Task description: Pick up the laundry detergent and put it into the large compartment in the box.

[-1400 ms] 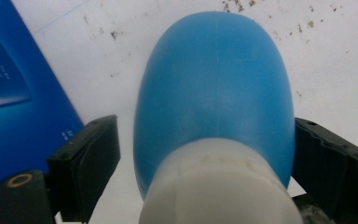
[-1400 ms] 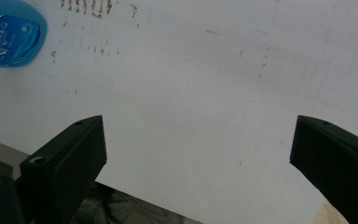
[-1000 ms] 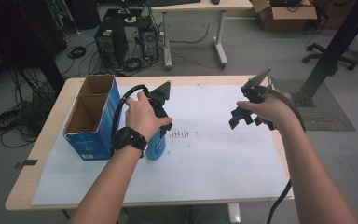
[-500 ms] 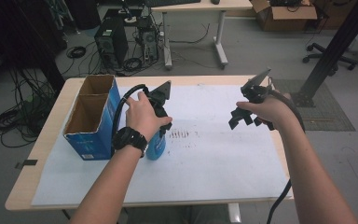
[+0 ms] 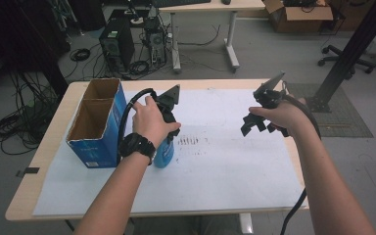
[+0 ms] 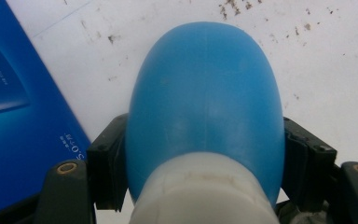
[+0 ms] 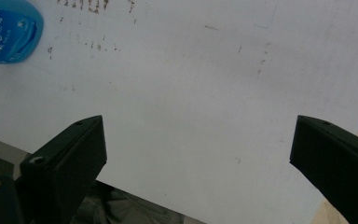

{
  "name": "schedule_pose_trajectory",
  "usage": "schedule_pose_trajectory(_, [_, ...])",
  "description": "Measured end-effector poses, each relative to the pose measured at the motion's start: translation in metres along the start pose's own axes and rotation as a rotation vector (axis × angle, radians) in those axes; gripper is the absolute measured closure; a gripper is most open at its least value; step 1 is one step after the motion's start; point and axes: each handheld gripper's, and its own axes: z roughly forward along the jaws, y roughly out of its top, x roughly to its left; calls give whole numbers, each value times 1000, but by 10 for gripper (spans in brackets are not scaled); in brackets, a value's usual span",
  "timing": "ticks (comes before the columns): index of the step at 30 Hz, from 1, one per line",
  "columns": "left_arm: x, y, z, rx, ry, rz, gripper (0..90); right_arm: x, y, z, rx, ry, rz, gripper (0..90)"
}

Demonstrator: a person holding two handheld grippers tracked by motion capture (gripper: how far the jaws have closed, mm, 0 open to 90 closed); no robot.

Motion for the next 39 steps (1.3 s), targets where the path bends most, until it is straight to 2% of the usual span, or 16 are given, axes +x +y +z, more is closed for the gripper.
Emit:
schedule_pose_trajectory(14, [1, 0, -1, 9, 6, 3, 363, 2, 1, 1, 1, 0, -9, 39])
schedule_pose_trajectory(30, [2, 0, -1, 13, 2, 9, 371, 1, 0, -1, -1, 0, -6, 39])
schedule_pose_trajectory(36, [3, -2, -4, 21, -4, 21, 374, 2, 0, -3, -2, -2, -8, 39])
schedule_pose_trajectory(39, [7, -4, -11, 13, -16, 16, 374, 3, 0, -5, -3, -2, -6, 39])
